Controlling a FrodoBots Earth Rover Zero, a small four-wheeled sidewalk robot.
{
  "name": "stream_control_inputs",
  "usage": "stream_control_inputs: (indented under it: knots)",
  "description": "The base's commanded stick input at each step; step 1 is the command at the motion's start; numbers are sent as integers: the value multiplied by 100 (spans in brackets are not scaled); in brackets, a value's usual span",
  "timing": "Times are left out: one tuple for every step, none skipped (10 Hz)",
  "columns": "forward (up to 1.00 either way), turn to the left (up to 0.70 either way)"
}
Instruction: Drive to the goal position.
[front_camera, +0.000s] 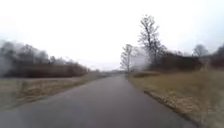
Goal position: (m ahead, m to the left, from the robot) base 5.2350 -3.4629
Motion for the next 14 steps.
stream_control_inputs:
  knots:
    - [70,0]
    - [70,0]
    - [70,0]
    - [70,0]
    - [70,-4]
    - [70,-16]
    - [70,-9]
    - [70,-3]
    - [70,0]
    - [70,0]
    - [70,0]
    - [70,-5]
    - [70,-13]
    - [70,0]
